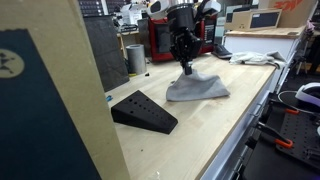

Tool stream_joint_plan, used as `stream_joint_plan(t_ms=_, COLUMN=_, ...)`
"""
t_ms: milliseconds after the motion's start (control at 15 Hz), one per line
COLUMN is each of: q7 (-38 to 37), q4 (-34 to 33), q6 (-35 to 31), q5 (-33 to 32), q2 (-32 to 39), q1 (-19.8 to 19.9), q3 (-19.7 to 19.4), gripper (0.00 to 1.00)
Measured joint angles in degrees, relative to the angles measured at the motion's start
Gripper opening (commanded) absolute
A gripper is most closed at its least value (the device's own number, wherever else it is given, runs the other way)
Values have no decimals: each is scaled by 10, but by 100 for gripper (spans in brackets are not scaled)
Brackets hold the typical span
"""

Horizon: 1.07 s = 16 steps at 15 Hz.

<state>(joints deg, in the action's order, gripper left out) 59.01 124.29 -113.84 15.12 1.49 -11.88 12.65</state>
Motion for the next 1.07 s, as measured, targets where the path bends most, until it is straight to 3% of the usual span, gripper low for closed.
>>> stream_joint_plan(t_ms=67, q7=7, q4=6, q6=7, q5=26, q2=0, q1=-7, q3=8, gripper=30)
stream_joint_plan(t_ms=133, q7=16, q4=11, q6=15, q5=52, q2=0, q1=-12, q3=15, gripper=31)
stream_joint_plan(t_ms=333, q7=42, q4=15, q6=34, q5=110, q2=0, q1=-20, q3=21, gripper=51)
stream_joint_plan(t_ms=733, q7=47, q4=13, q6=32, q5=92, q2=-26, q1=2, q3=-9, gripper=97)
stream_joint_plan(t_ms=1067, q7=49, q4=11, q6=-8, q5=40, q2=-34, q1=25, q3=-39, gripper=100)
